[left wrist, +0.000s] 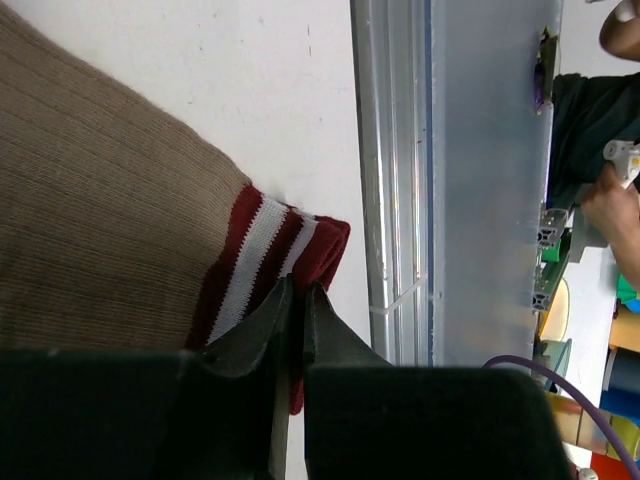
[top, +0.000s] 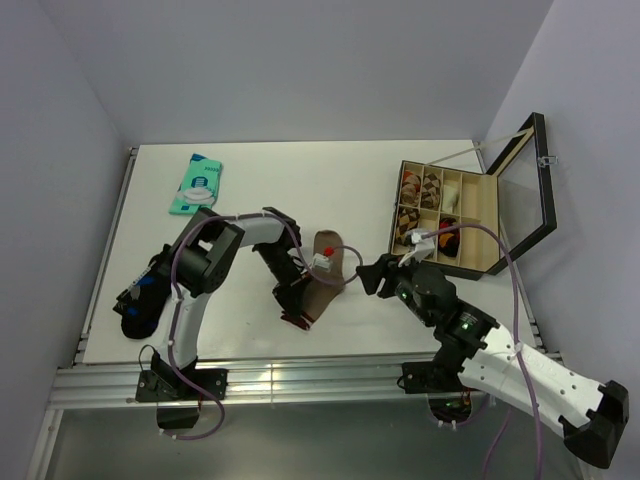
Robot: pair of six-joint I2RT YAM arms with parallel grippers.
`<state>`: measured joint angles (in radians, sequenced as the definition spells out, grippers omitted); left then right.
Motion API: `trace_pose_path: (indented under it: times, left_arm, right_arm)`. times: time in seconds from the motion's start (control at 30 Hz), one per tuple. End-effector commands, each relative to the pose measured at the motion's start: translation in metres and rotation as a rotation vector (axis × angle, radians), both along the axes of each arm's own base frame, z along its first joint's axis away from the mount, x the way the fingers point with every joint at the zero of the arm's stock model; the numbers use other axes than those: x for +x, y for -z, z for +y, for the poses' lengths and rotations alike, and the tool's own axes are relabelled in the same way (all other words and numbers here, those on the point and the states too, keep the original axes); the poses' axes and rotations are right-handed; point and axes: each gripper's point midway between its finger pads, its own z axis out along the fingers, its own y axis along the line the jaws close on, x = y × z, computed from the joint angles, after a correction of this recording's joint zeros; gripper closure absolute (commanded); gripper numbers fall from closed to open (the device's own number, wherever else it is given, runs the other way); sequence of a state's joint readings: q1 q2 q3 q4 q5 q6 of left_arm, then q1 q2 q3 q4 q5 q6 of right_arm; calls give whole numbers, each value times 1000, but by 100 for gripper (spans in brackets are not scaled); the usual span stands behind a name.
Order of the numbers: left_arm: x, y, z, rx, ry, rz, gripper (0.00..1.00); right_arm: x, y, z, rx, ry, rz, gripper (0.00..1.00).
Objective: Roll the socks
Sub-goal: Roll the sock at the center of the board.
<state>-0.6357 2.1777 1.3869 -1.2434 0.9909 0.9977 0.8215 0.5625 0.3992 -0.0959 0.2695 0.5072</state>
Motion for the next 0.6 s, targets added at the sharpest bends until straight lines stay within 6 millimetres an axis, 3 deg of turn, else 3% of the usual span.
trace_pose_path:
  times: [0.0,0.17,0.33,0.43,0.53,0.57]
  left_arm:
    - [6,-11,-8,-56,-26,35,100]
    - [10,-6,-5,-26,-46,48,100]
    - [10,-5,-4,-12,-51,92,100]
    - [11,-3,-4,-5,-60,107,100]
    - [14,-2,-5,-2,-74,122,100]
    - [14,-2,-5,-3,-75,125,100]
  right_arm:
    - [0,-19,-5,61,28,-76,39]
    - [-17,-22,2,136,-59,-124,39]
    - [-21,-22,3,117,-70,-156,39]
    - [-32,-34,22,139,-181,-201,39]
    - [-35,-33,36,76,-225,-207,43]
    - [-34,-21,44,18,-238,-178,43]
